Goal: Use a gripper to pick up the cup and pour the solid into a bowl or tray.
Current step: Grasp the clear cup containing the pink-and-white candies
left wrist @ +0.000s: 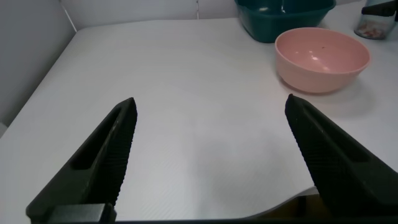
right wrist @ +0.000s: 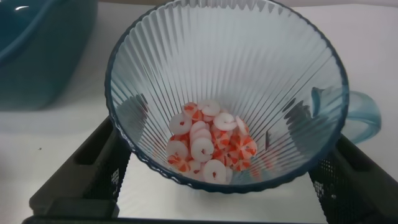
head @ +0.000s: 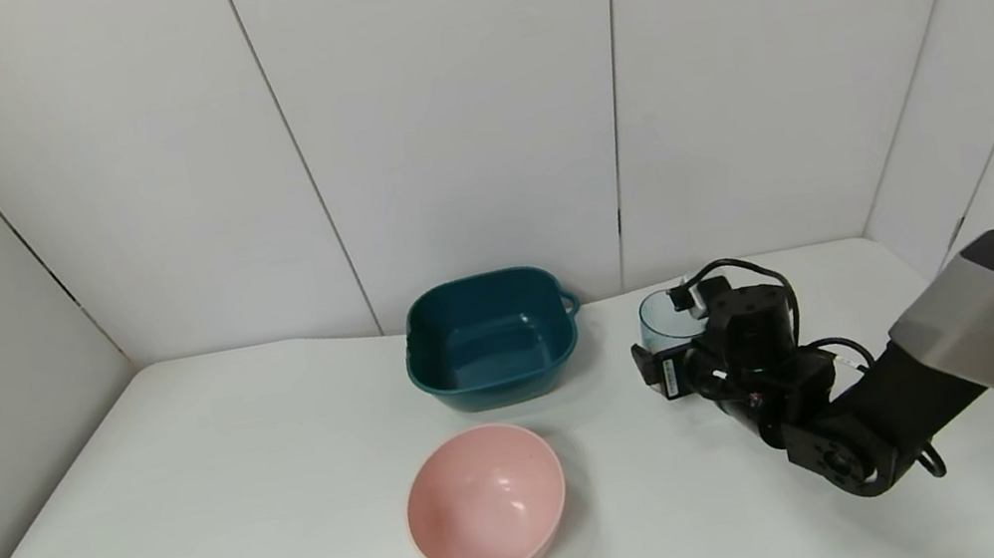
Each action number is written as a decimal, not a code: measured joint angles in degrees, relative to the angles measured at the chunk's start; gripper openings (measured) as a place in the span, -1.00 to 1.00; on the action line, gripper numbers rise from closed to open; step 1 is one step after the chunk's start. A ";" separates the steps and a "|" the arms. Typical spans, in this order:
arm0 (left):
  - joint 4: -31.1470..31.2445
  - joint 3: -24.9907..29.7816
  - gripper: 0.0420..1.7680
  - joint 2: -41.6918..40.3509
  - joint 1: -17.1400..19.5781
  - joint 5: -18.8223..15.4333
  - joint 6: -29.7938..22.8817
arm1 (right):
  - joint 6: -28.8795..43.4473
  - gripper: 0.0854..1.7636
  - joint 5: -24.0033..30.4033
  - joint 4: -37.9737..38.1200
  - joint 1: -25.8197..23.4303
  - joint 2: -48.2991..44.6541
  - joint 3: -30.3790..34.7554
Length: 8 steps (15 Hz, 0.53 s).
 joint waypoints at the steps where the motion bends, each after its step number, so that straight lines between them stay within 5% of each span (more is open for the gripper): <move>1: 0.00 0.00 0.94 0.00 0.00 -0.02 0.00 | -0.30 0.94 -0.02 -0.04 -0.02 0.17 -0.17; 8: 0.00 0.00 0.94 0.00 0.00 0.00 0.00 | -0.82 0.94 -0.04 -0.17 -0.05 0.74 -0.69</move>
